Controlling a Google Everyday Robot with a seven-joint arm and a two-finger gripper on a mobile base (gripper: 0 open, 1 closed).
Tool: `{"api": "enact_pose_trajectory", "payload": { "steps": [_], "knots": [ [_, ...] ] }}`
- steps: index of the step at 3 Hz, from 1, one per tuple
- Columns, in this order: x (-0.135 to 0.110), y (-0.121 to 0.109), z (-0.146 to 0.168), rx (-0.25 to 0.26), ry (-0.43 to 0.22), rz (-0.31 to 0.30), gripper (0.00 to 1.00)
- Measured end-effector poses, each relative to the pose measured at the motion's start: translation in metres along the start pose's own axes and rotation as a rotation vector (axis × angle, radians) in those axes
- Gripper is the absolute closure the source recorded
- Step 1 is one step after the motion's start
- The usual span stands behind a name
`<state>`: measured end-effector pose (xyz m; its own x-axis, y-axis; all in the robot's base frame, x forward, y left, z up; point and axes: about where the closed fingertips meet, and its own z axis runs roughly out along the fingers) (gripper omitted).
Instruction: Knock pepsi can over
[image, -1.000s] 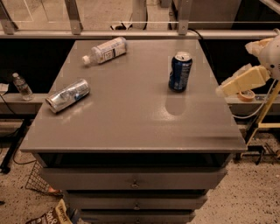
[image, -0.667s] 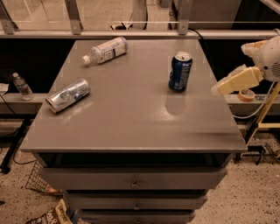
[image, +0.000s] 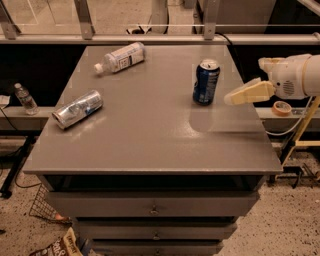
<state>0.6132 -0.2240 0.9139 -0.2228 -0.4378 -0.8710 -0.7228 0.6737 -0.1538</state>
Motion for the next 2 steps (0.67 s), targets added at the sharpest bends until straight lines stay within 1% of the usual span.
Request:
{"api": "enact_pose_trajectory", "payload": {
  "steps": [1, 2],
  "knots": [
    [0.002, -0.004, 0.019, 0.002, -0.058, 0.037, 0.0],
    [-0.002, 0.001, 0.038, -0.018, -0.115, 0.06, 0.0]
  ]
}}
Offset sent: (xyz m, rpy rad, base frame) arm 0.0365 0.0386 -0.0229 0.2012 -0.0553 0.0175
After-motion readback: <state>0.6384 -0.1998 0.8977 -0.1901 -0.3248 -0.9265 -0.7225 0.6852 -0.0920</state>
